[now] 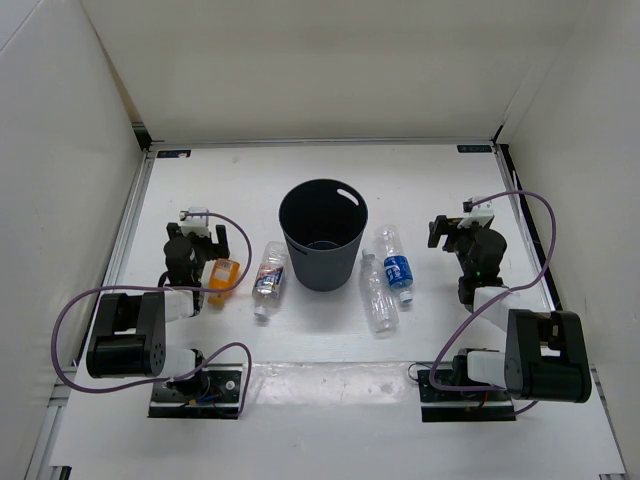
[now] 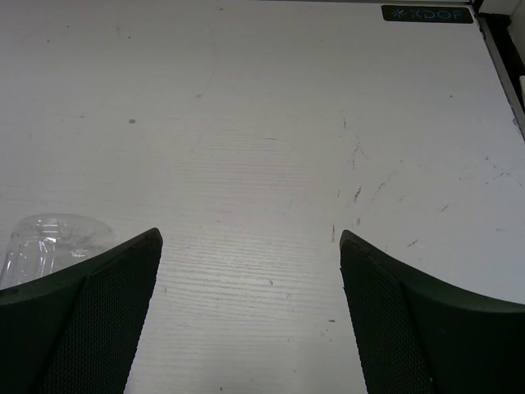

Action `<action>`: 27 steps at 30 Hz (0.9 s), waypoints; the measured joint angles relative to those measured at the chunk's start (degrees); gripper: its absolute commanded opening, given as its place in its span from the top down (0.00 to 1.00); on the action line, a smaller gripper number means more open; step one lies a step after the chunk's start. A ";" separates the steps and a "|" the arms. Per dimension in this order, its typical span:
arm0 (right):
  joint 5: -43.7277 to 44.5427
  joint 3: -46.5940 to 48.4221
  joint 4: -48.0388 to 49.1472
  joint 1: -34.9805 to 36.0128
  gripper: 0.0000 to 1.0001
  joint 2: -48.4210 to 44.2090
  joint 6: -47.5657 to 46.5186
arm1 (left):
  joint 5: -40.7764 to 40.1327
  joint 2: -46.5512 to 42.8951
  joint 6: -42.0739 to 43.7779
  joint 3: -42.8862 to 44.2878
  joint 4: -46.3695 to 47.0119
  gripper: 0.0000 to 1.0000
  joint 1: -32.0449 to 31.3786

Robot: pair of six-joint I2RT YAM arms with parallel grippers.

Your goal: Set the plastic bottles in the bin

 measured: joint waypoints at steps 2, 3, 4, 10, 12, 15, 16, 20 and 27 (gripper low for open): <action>0.00 0.00 0.00 0.00 0.10 0.00 0.00 | 0.02 0.00 0.00 0.00 0.00 0.00 0.00; 0.00 0.00 0.00 0.00 0.10 0.00 0.00 | 0.02 0.00 0.00 0.00 0.00 0.00 0.02; 0.00 0.00 0.00 0.00 0.10 0.00 0.00 | 0.02 0.00 0.00 0.00 0.00 0.00 0.02; 0.00 0.00 0.00 0.00 0.10 0.02 0.02 | -0.44 -3.08 -0.07 0.07 -3.63 0.00 -0.44; 0.00 0.00 0.00 0.00 0.10 0.02 0.00 | -2.51 -8.83 -1.14 1.31 -12.11 0.00 -0.81; 0.00 0.00 -0.02 0.00 0.10 0.04 0.00 | -4.96 -15.41 -3.48 6.62 -20.63 0.00 -1.11; 0.00 0.00 -0.02 0.00 0.10 0.04 0.00 | -5.70 -16.65 -4.17 8.50 -23.08 0.00 -1.14; 0.00 0.00 -0.02 0.00 0.10 0.04 0.00 | -10.03 -19.58 -8.15 18.14 -38.60 0.00 -1.57; 0.04 0.00 -0.04 0.11 0.10 0.04 0.00 | -16.63 -31.21 -19.28 26.25 -56.76 0.00 -5.84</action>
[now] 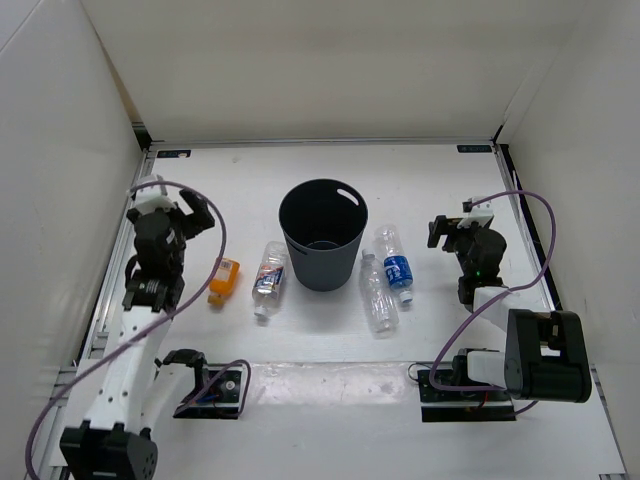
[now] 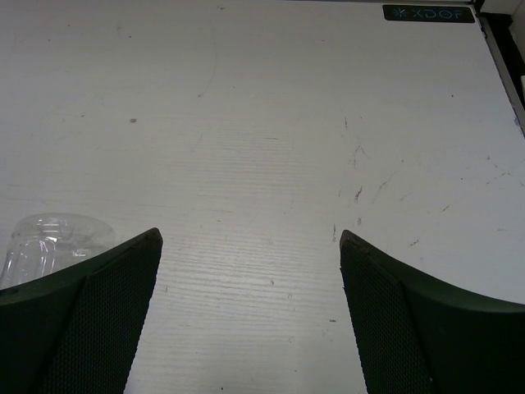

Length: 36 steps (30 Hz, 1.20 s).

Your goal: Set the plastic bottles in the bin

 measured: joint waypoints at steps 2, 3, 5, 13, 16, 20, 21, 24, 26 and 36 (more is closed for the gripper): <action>-0.02 0.00 0.00 0.02 0.10 0.00 0.00 | -0.37 -4.42 -3.43 -2.05 0.09 0.00 -0.09; 0.00 0.00 0.00 0.02 0.10 0.00 0.00 | -0.46 -6.14 -4.72 -3.30 0.13 0.00 -0.11; 0.00 0.00 0.00 0.02 0.10 0.00 0.00 | -1.01 -9.44 -7.72 -5.92 -1.46 0.00 -0.11; 0.20 0.00 0.00 0.02 0.10 0.00 0.00 | -3.13 -6.84 -12.39 -7.28 -9.75 0.00 -2.56; 0.24 0.00 0.00 0.02 0.10 0.00 0.00 | -3.08 -1.05 -10.82 -7.21 -11.08 0.00 -4.79; 0.42 0.00 0.00 0.02 0.10 0.00 0.00 | -3.04 9.20 -8.39 -6.78 -13.42 0.00 -5.99; 0.42 0.00 0.00 0.02 0.10 0.00 0.00 | -3.13 10.88 -7.93 -6.75 -14.19 0.00 -5.99; 0.48 0.00 0.00 0.02 0.10 0.00 0.00 | -3.13 13.46 -6.86 -6.71 -15.74 0.00 -5.99; 0.63 0.00 0.00 0.04 0.10 0.00 0.00 | -3.13 14.03 -6.19 -6.32 -16.11 0.00 -6.01; 1.31 0.00 0.00 0.07 0.10 0.00 0.00 | -2.40 15.26 -2.80 -4.94 -13.81 0.00 -7.52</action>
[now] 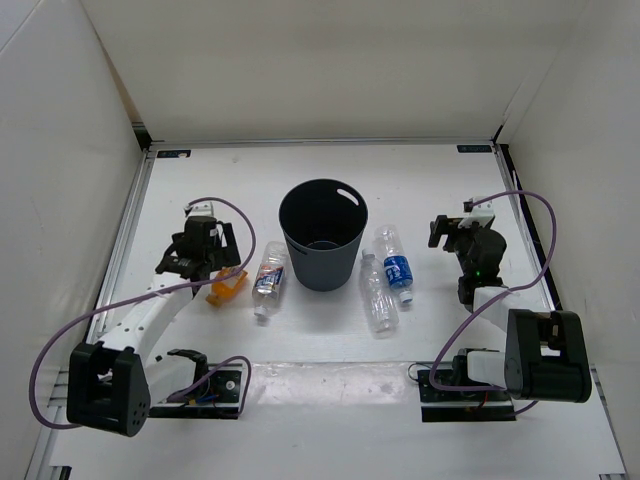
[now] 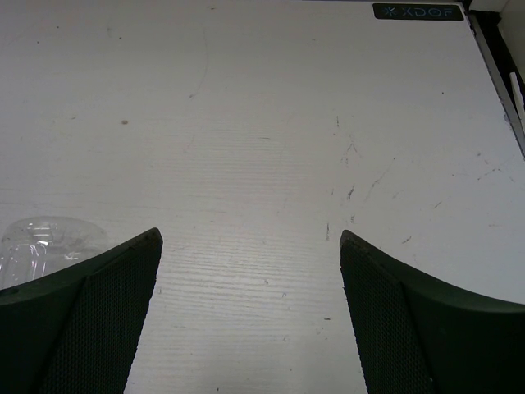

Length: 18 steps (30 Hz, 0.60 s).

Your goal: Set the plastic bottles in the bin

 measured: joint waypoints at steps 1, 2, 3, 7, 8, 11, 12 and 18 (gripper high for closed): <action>0.00 0.00 0.00 0.00 0.10 0.00 0.00 | 0.13 0.00 0.50 0.00 0.24 0.00 -0.50; 0.00 0.00 0.00 0.00 0.10 0.00 0.00 | 0.28 0.00 0.90 0.00 0.46 0.00 -0.87; 0.02 0.00 0.00 0.00 0.10 0.00 0.00 | 0.46 0.04 1.42 0.00 0.70 0.00 -1.38; 0.15 0.00 0.00 0.00 0.10 0.00 0.00 | 0.94 0.48 2.73 0.20 1.01 0.00 -2.54; 0.15 0.00 0.00 0.00 0.10 0.00 0.00 | 1.05 0.59 2.84 0.28 1.01 0.00 -2.62; 0.15 0.00 0.00 0.00 0.10 0.00 0.00 | 1.09 0.66 3.17 0.37 1.07 0.00 -2.62; 0.15 0.00 0.00 0.00 0.10 0.00 0.00 | 1.09 0.70 3.23 0.37 1.09 0.00 -2.62; 0.37 0.00 0.00 1.46 0.10 0.00 0.02 | 2.67 1.49 6.43 0.42 1.68 0.00 -2.91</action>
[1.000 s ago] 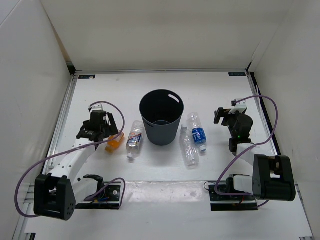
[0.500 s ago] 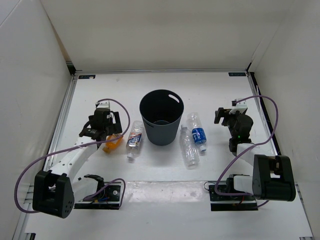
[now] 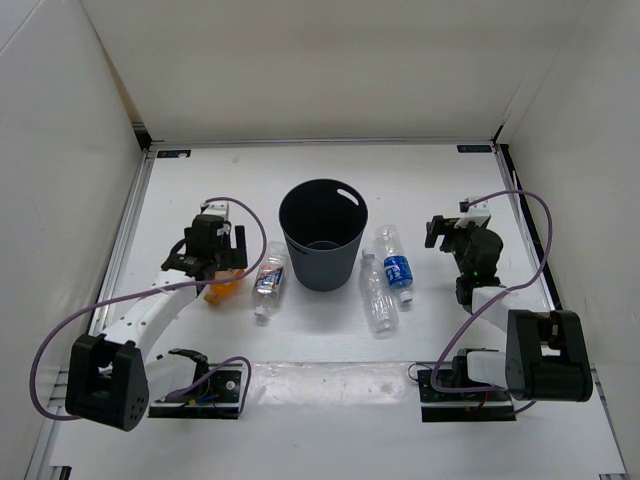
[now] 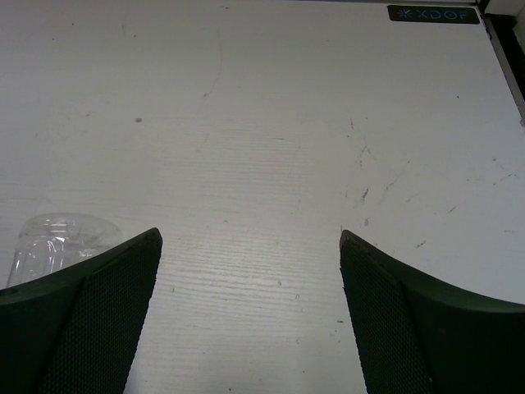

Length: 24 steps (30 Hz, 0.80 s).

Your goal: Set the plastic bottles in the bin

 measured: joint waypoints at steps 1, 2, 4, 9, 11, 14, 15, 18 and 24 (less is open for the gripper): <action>-0.02 0.00 0.00 0.15 0.10 0.00 0.00 | 0.37 0.26 0.61 0.13 0.00 0.00 -0.17; -0.02 0.00 0.00 0.20 0.10 0.00 0.02 | 0.55 0.52 1.49 0.35 0.00 0.00 -0.42; 0.00 0.00 0.00 0.20 0.10 0.00 0.00 | 0.31 0.81 2.89 0.72 0.07 0.00 -1.14; 0.02 0.00 0.00 0.24 0.10 0.00 0.00 | -2.60 0.81 6.32 1.18 -0.22 0.00 -4.04; 0.02 0.00 0.00 0.26 0.10 0.00 0.00 | -2.97 0.81 7.74 1.42 -0.83 0.00 -4.85; 0.02 0.00 0.00 0.26 0.10 0.00 0.00 | -2.95 0.81 9.86 1.44 -1.33 0.01 -5.29; 0.02 0.00 0.00 0.26 0.10 0.00 0.02 | -2.95 0.81 10.47 1.44 -1.42 0.03 -5.31; 0.02 0.00 0.00 0.35 0.10 0.00 0.00 | -2.43 0.81 12.28 1.44 -1.42 0.03 -5.31; 0.02 0.00 0.00 0.35 0.10 0.00 0.02 | -0.85 1.66 14.64 1.38 -0.66 0.05 -5.33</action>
